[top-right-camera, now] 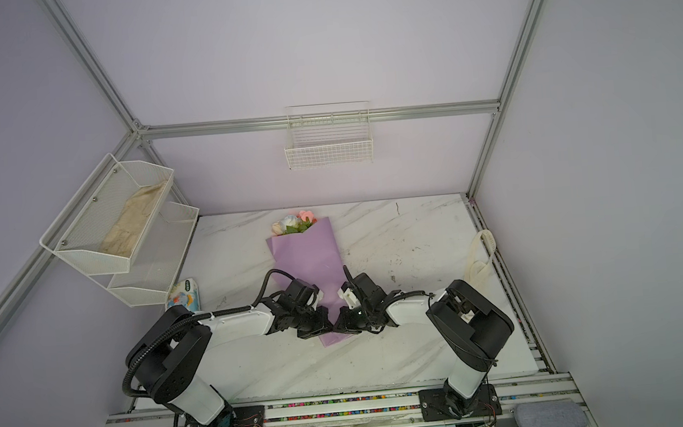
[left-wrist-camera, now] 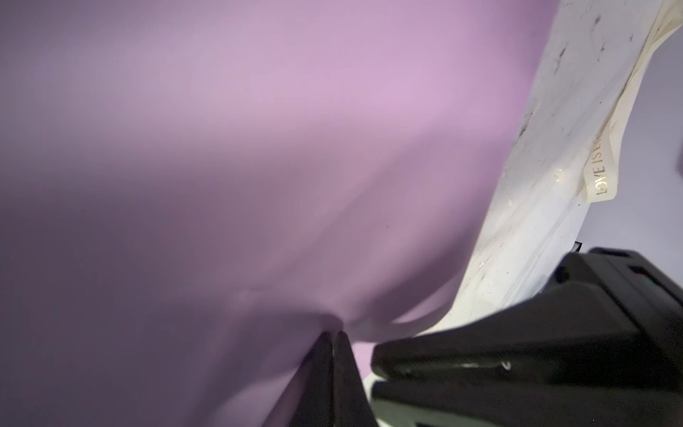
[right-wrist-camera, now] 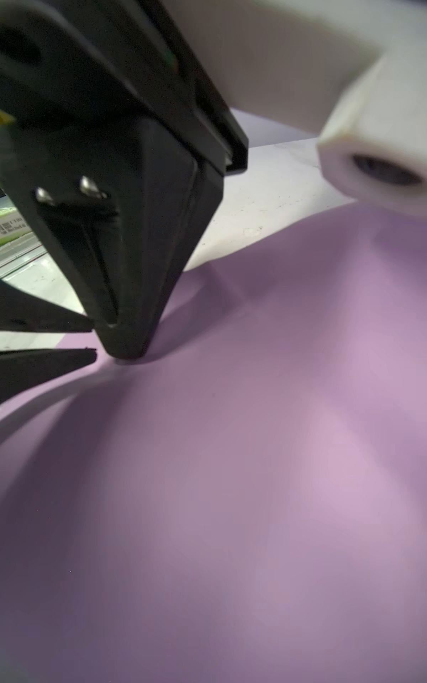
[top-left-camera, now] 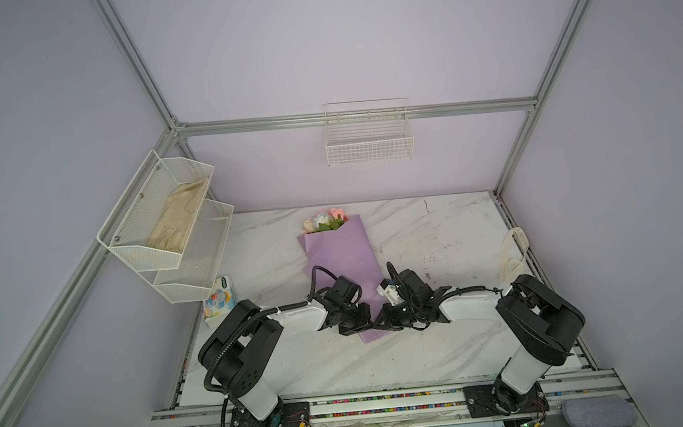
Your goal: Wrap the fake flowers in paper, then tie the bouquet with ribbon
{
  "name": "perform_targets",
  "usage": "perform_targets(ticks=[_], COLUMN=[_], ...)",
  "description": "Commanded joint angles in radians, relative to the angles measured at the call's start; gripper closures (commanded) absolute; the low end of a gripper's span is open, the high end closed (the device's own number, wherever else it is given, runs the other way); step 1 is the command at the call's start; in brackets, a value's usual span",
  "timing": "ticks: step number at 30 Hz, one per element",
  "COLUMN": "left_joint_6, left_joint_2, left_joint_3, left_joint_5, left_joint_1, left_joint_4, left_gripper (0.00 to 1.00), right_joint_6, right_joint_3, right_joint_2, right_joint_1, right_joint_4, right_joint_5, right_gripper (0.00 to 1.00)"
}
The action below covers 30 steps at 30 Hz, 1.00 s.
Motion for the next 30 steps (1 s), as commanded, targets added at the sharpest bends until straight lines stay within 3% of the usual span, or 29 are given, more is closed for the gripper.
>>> perform_targets(ticks=[1, 3, 5, 8, 15, 22, 26, 30], left_joint_6=[0.030, 0.037, 0.043, 0.048, 0.072, 0.077, 0.081, 0.090], left_joint_2=[0.000, 0.006, 0.009, 0.010, 0.028, 0.044, 0.037, 0.032], left_joint_3=[0.027, 0.028, 0.030, 0.035, 0.042, 0.026, 0.019, 0.029], left_joint_5=[-0.055, -0.054, -0.055, -0.062, -0.086, -0.090, -0.086, -0.066], left_joint_1=[-0.002, -0.002, -0.002, -0.002, -0.002, -0.002, -0.002, -0.001], left_joint_4=[-0.046, -0.049, -0.049, -0.050, -0.080, -0.085, -0.080, -0.066], left_gripper=[0.98, 0.99, 1.00, 1.00, 1.00, 1.00, 1.00, 1.00], right_joint_6=[0.011, -0.007, -0.113, -0.136, -0.141, -0.129, -0.121, -0.126], right_joint_3=[-0.034, -0.021, 0.032, 0.041, -0.009, -0.011, 0.058, 0.201], right_joint_2=[-0.101, -0.112, -0.070, -0.015, 0.036, -0.048, -0.072, 0.015], right_joint_1=[-0.059, -0.067, -0.067, -0.059, -0.058, -0.064, -0.092, -0.118], right_joint_4=[-0.028, -0.066, -0.195, -0.230, -0.307, -0.345, -0.327, -0.321], right_joint_5=[0.025, 0.043, 0.063, 0.081, 0.188, 0.198, 0.189, 0.266], right_gripper=[0.87, 0.87, 0.90, 0.91, 0.93, 0.92, 0.92, 0.93])
